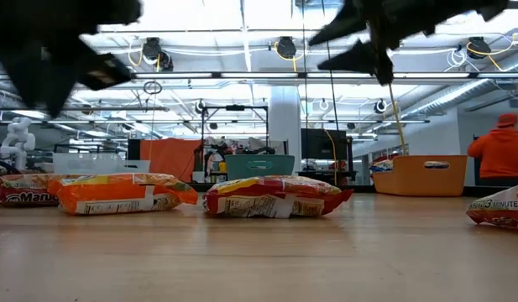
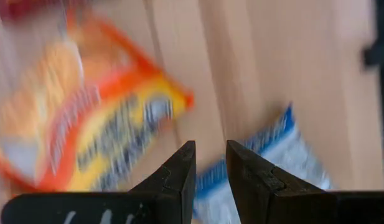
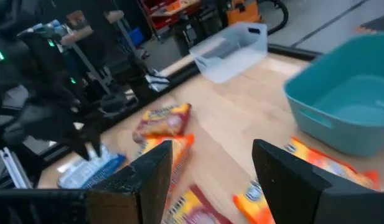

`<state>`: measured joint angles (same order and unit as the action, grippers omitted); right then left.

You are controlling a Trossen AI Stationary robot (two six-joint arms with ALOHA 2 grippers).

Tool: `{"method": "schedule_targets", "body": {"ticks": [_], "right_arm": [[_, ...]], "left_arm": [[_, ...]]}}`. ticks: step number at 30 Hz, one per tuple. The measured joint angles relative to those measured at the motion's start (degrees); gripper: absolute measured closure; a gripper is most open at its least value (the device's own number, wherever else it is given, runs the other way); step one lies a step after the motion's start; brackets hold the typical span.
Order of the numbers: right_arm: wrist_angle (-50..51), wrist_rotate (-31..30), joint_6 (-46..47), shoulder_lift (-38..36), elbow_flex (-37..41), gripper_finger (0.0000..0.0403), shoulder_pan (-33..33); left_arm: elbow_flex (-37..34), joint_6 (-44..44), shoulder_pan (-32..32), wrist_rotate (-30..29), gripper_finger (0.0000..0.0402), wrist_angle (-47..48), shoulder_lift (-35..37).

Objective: Sort Maruchan noodles
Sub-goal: Put the blue noodle pack into the orange bin

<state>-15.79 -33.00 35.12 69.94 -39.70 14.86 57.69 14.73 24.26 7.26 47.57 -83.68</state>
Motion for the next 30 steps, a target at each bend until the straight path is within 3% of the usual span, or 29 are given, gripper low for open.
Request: {"method": "schedule_targets", "body": {"ticks": [7, 14, 24, 30], "right_arm": [[-0.1, -0.2, -5.3, 9.7, -12.3, 0.0188, 1.6], [0.1, -0.1, -7.7, 18.2, -21.1, 0.0188, 1.8], [-0.1, 0.0, -5.8, 23.1, -26.0, 0.0188, 4.7], [-1.0, -2.6, -6.3, 23.1, -27.4, 0.0188, 8.9]], "left_arm": [[0.0, 8.9, 10.4, -6.9, 0.0309, 9.6, 0.0], [0.0, 15.1, 20.6, -7.6, 0.0309, 9.3, 0.0], [0.0, 17.4, 28.4, -7.9, 0.0309, 9.2, 0.0], [0.0, 23.5, 31.8, -11.9, 0.0309, 9.1, 0.0]]}}
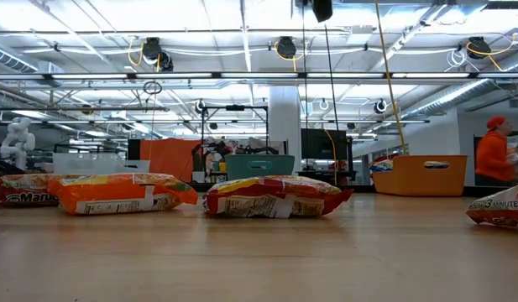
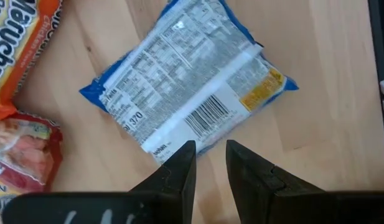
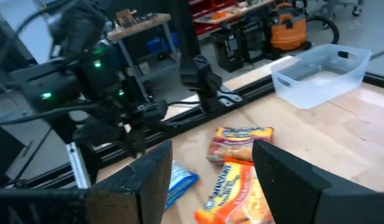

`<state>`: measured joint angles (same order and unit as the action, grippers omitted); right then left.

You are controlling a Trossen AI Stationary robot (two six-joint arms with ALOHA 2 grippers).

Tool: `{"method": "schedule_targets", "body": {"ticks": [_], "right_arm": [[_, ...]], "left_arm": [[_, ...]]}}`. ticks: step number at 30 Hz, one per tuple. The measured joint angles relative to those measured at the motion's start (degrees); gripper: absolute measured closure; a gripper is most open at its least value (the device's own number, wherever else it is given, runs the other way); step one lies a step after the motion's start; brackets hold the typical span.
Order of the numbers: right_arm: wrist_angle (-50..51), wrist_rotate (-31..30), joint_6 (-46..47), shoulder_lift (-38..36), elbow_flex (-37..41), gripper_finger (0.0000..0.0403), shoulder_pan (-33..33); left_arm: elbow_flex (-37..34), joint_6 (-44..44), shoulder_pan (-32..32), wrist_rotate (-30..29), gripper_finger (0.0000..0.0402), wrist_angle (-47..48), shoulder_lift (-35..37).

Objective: Sort Maruchan noodles
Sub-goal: Put the blue noodle pack into the orange bin

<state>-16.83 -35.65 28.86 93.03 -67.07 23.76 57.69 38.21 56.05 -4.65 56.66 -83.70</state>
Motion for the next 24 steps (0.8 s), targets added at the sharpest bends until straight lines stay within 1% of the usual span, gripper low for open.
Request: {"method": "schedule_targets", "body": {"ticks": [1, 5, 7, 13, 17, 21, 24], "right_arm": [[-0.1, -0.7, 0.0, 0.0, 0.0, 0.0188, 0.6], [-1.4, -3.3, 0.5, 0.0, 0.0, 0.0188, 2.8], [-2.4, -3.6, 0.6, 0.0, 0.0, 0.0188, 4.1], [-6.8, -4.0, -0.6, 0.0, 0.0, 0.0188, 7.0], [-8.0, -8.2, -2.4, 0.0, 0.0, 0.0188, 8.7], [-8.2, -10.9, -2.6, 0.0, 0.0, 0.0188, 10.0], [-8.2, -11.2, -2.3, 0.0, 0.0, 0.0188, 10.6]], "left_arm": [[0.0, 1.2, 1.0, -2.0, 0.0309, 0.0, 0.0], [0.0, 5.0, 5.1, -13.4, 0.0309, -0.8, 0.0], [0.0, 5.5, 7.1, -16.5, 0.0309, -1.7, -0.1], [0.0, 5.6, 12.0, -19.7, 0.0309, -5.9, -0.1], [0.0, 5.2, 14.3, -20.5, 0.0309, -10.8, -0.1], [0.0, 1.4, 15.9, -21.2, 0.0309, -14.6, -0.2], [0.0, -1.6, 16.6, -21.4, 0.0309, -16.4, -0.7]]}}
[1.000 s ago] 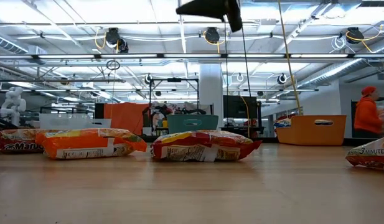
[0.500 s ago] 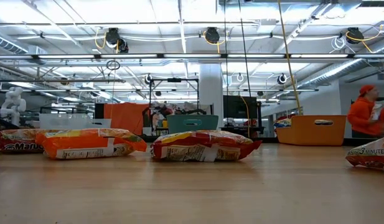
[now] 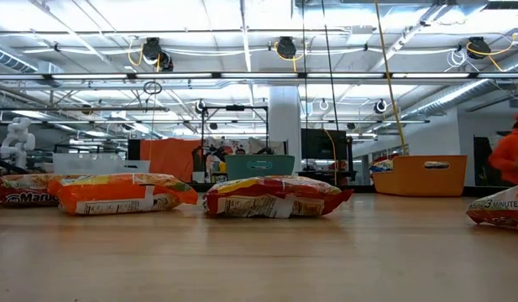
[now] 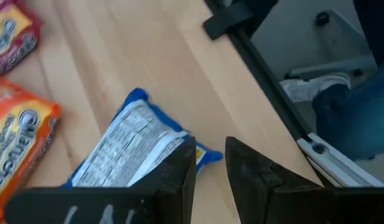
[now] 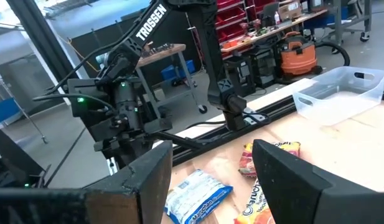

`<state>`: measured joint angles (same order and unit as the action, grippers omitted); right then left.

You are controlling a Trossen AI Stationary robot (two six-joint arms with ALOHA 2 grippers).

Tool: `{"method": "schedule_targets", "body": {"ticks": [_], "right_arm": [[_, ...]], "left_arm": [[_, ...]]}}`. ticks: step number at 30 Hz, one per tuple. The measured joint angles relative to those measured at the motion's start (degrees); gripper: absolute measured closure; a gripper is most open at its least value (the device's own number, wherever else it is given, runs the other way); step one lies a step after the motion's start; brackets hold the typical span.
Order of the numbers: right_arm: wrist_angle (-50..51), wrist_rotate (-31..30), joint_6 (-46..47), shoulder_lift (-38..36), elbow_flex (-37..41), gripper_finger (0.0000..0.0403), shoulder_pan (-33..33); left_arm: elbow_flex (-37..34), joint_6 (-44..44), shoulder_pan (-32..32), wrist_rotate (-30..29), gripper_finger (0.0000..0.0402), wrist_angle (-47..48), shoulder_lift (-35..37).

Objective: Sort Maruchan noodles
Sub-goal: Put the blue noodle pack into the orange bin

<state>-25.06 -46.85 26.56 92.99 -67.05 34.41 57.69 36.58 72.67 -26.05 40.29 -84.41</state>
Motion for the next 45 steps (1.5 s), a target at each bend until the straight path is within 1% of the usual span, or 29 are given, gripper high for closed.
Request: {"method": "schedule_targets", "body": {"ticks": [2, 4, 6, 9, 12, 14, 16, 18, 20, 26, 29, 32, 38, 41, 45], "right_arm": [[0.0, -0.1, 0.3, 0.0, 0.0, 0.0188, 0.3], [0.0, -0.1, 0.4, 0.0, 0.0, 0.0188, 0.4], [0.0, -0.7, 0.4, 0.0, 0.0, 0.0188, 0.5], [0.0, -2.8, 0.3, 0.0, 0.0, 0.0188, 0.5], [0.0, -2.9, 0.3, 0.0, 0.0, 0.0188, 0.5], [0.0, -2.9, 0.3, 0.0, 0.0, 0.0188, 0.5], [0.0, -2.9, 0.3, 0.0, 0.0, 0.0188, 0.5], [0.0, -2.9, 0.2, 0.0, 0.0, 0.0188, 0.5], [0.0, -2.9, -0.3, 0.0, 0.0, 0.0188, 0.5], [0.0, -2.9, -0.5, 0.0, 0.0, 0.0188, 0.5], [0.0, -2.9, -0.7, 0.0, 0.0, 0.0188, 0.5], [0.1, -2.9, -0.9, 0.0, 0.0, 0.0188, 0.5], [0.1, -2.9, -1.2, 0.0, 0.0, 0.0188, 0.4], [0.1, -2.9, -0.9, 0.0, 0.0, 0.0188, 0.4], [0.0, -2.9, -0.8, 0.0, 0.0, 0.0188, 0.4]], "left_arm": [[-0.2, -1.5, 0.4, -0.1, 0.0307, -0.6, -0.3], [-0.2, -2.2, 0.7, -0.1, 0.0297, -0.4, -1.1], [-0.2, -2.4, 0.9, -0.1, 0.0277, 0.0, -2.4], [-0.2, -1.2, 1.0, -0.1, 0.0229, 0.4, -4.1], [-0.2, 3.7, 1.0, -0.1, 0.0176, 3.8, -5.7], [-0.2, 10.5, 0.9, 0.0, 0.0148, 9.3, -6.6], [-0.3, 18.1, 0.6, 2.2, 0.0134, 15.8, -7.3], [-0.9, 23.9, 0.0, 7.2, 0.0130, 19.8, -7.5], [-2.4, 26.2, -0.4, 10.6, 0.0129, 20.0, -7.5], [-10.1, 26.0, -1.4, 13.4, 0.0128, 11.3, -7.4], [-13.5, 27.5, -2.2, 13.8, 0.0128, 9.0, -7.0], [-15.0, 29.0, -2.9, 14.3, 0.0128, 8.2, -6.7], [-15.9, 24.5, -2.9, 12.6, 0.0128, 5.5, -5.4], [-16.0, 24.4, -3.1, 11.5, 0.0128, 5.2, -4.9], [-16.0, 23.5, -3.9, 11.4, 0.0128, 5.0, -4.8]]}}
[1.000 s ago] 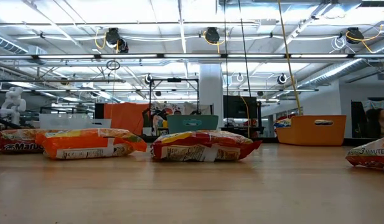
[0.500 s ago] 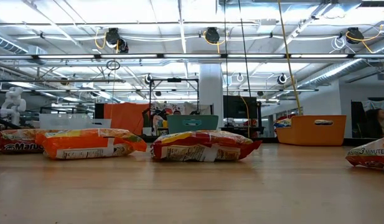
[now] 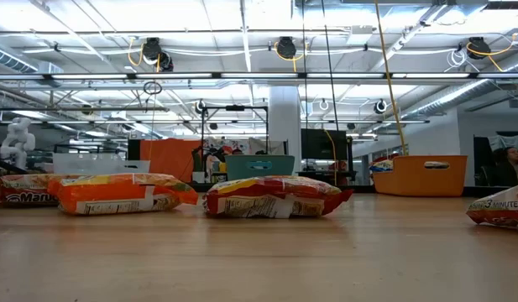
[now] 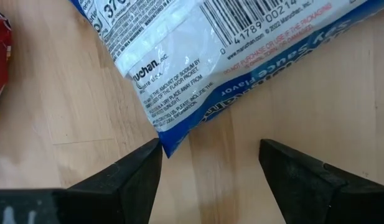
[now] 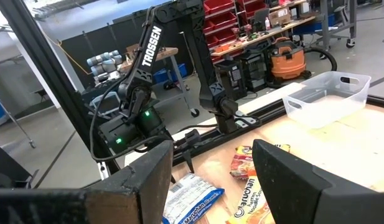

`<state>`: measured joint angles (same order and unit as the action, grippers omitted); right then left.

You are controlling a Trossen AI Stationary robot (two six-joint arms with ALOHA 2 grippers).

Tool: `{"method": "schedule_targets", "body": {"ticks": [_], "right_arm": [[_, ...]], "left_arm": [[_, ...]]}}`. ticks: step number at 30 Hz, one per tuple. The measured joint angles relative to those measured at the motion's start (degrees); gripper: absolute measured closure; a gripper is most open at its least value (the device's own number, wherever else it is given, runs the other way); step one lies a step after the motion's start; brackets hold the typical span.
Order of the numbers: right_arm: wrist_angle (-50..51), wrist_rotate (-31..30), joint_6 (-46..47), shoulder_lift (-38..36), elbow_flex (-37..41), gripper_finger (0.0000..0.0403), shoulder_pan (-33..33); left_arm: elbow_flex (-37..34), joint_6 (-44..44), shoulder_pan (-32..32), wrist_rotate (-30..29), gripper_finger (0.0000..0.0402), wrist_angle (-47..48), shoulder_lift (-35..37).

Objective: Sort Maruchan noodles
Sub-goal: Put the blue noodle pack into the orange bin

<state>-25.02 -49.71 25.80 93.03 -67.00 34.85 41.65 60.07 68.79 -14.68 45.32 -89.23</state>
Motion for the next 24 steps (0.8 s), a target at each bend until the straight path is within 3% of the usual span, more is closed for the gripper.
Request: {"method": "schedule_targets", "body": {"ticks": [8, 18, 24], "right_arm": [[0.0, 0.0, 0.3, 0.0, 0.0, 0.0188, 0.0], [0.0, 0.0, 0.3, 0.0, 0.0, 0.0188, 0.0], [0.0, 0.0, 0.3, 0.0, 0.0, 0.0188, 0.0]], "left_arm": [[0.0, 1.8, -3.1, -3.2, 0.0128, -0.3, 0.0], [0.0, -0.3, -6.6, 0.0, 0.0132, -2.2, 0.0], [0.0, -3.6, -6.7, 1.1, 0.0210, -3.7, 0.0]]}}
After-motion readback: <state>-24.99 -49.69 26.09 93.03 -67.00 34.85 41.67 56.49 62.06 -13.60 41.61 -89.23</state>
